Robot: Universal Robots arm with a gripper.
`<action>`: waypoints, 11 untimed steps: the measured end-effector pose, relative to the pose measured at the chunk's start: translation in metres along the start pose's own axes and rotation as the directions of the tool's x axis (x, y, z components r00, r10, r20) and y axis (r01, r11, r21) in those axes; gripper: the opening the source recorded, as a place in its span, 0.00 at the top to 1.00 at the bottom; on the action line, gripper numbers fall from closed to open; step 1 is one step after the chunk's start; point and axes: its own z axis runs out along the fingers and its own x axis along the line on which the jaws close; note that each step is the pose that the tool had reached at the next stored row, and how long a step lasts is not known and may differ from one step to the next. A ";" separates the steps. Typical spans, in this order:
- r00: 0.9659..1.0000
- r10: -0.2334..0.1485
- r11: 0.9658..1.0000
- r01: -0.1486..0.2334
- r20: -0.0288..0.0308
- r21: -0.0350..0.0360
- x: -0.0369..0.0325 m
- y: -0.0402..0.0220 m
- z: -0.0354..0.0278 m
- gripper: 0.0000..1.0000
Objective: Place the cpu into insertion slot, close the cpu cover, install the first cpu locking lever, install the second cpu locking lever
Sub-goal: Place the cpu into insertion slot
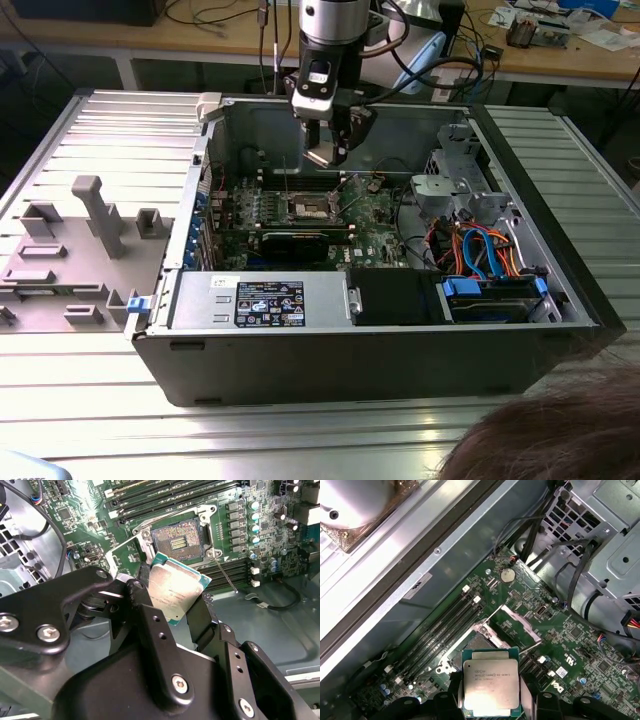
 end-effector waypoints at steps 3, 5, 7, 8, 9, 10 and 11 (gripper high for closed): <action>1.000 0.007 1.000 -0.007 0.001 0.000 0.0000 0.0000 0.0002 0.45; 1.000 0.013 1.000 -0.013 0.001 0.000 0.0000 0.0000 0.0003 0.45; 1.000 0.018 1.000 -0.018 0.001 0.000 0.0000 0.0000 0.0004 0.45; 1.000 0.022 1.000 -0.022 0.002 0.000 0.0000 0.0000 0.0005 0.45; 1.000 0.026 1.000 -0.026 0.002 0.000 0.0000 0.0000 0.0006 0.45; 1.000 0.029 1.000 -0.029 0.002 0.000 0.0000 0.0000 0.0007 0.45; 1.000 0.031 1.000 -0.031 0.003 0.000 0.0000 0.0000 0.0007 0.45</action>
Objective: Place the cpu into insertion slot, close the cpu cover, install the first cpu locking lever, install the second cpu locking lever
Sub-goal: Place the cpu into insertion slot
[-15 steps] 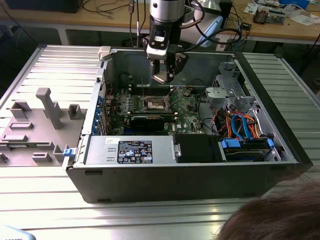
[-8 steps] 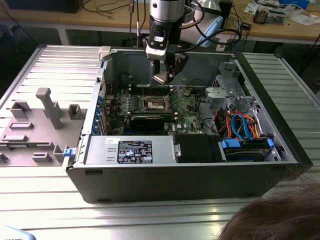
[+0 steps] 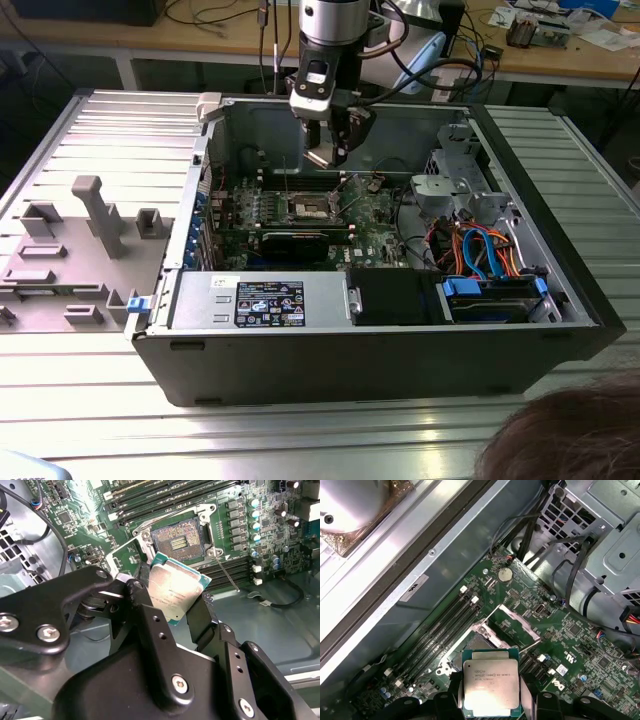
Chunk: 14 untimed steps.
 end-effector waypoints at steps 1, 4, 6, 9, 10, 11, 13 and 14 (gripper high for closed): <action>1.000 0.002 1.000 -0.002 0.000 0.000 0.0000 0.0000 0.0001 0.45; 1.000 0.011 1.000 -0.011 0.001 0.000 0.0000 0.0000 0.0002 0.45; 1.000 0.016 1.000 -0.016 0.001 0.000 0.0000 0.0000 0.0004 0.45; 1.000 0.023 1.000 -0.023 0.002 0.000 0.0000 0.0000 0.0005 0.45; 1.000 0.025 1.000 -0.025 0.002 0.000 0.0000 0.0000 0.0006 0.45; 1.000 0.027 1.000 -0.027 0.002 0.000 0.0000 -0.0001 0.0007 0.45; 0.999 0.032 0.999 -0.032 0.002 0.000 0.0000 -0.0001 0.0007 0.45; 0.999 0.036 0.999 -0.036 0.003 0.000 0.0000 -0.0001 0.0009 0.45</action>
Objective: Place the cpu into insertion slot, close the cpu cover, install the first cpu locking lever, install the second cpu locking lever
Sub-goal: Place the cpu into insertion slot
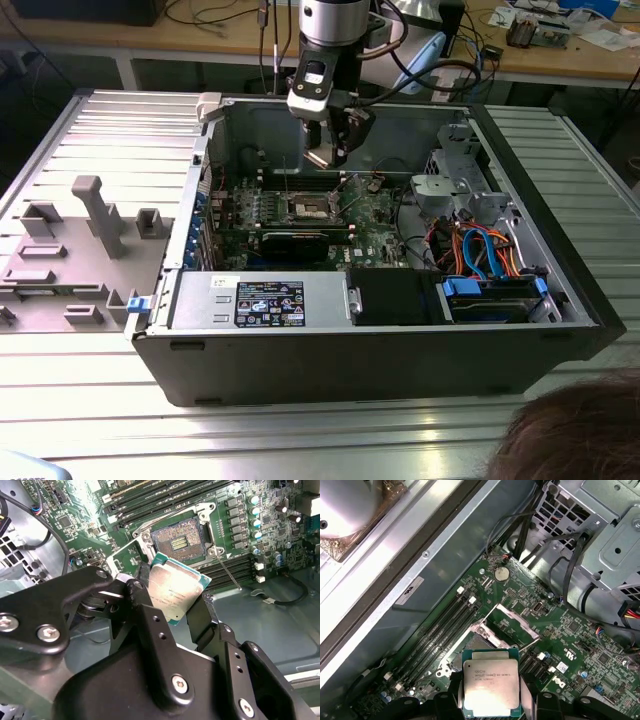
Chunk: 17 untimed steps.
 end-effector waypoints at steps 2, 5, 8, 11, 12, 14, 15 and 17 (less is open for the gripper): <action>1.000 0.009 1.000 -0.009 0.001 0.000 0.0000 0.0000 0.0002 0.45; 1.000 0.016 1.000 -0.016 0.001 0.000 0.0000 0.0000 0.0003 0.45; 1.000 0.024 1.000 -0.024 0.002 0.000 0.0000 0.0000 0.0006 0.45; 0.999 0.033 0.999 -0.033 0.002 0.000 0.0000 -0.0001 0.0007 0.45; 0.999 0.037 0.999 -0.037 0.003 0.000 0.0000 0.0000 0.0008 0.45; 0.999 0.042 0.999 -0.042 0.003 0.000 0.0000 -0.0001 0.0009 0.45; 0.999 0.043 0.999 -0.043 0.003 0.000 0.0000 -0.0001 0.0010 0.45; 0.999 0.048 0.999 -0.048 0.003 -0.001 0.0000 -0.0001 0.0010 0.45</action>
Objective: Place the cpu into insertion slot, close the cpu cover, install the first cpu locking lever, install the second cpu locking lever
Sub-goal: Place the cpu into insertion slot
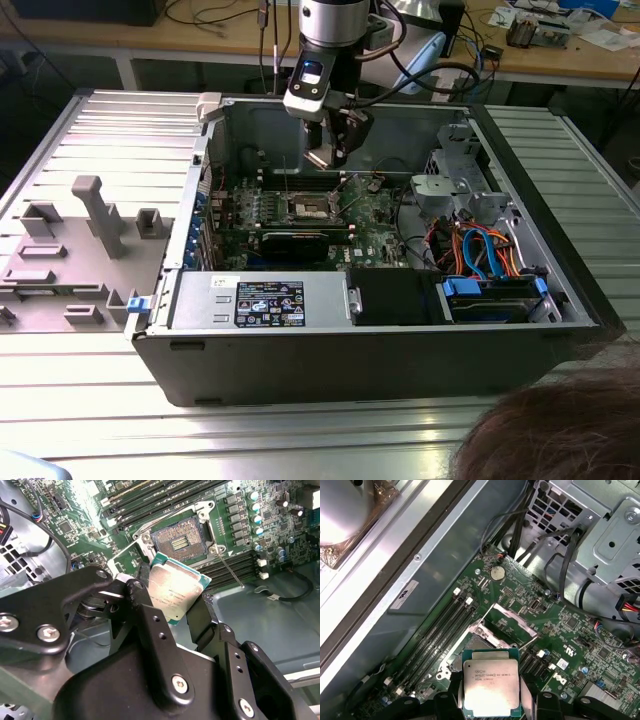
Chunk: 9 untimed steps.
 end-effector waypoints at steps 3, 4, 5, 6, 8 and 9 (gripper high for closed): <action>1.000 0.007 1.000 -0.007 0.001 0.000 0.0000 0.0000 0.0001 0.45; 1.000 0.013 1.000 -0.013 0.001 0.000 0.0000 0.0000 0.0002 0.45; 1.000 0.016 1.000 -0.016 0.001 0.000 0.0000 0.0000 0.0003 0.45; 1.000 0.020 1.000 -0.020 0.001 0.000 0.0000 0.0000 0.0004 0.45; 1.000 0.026 1.000 -0.026 0.002 0.000 0.0000 0.0000 0.0005 0.45; 1.000 0.028 1.000 -0.028 0.002 0.000 0.0000 0.0000 0.0006 0.45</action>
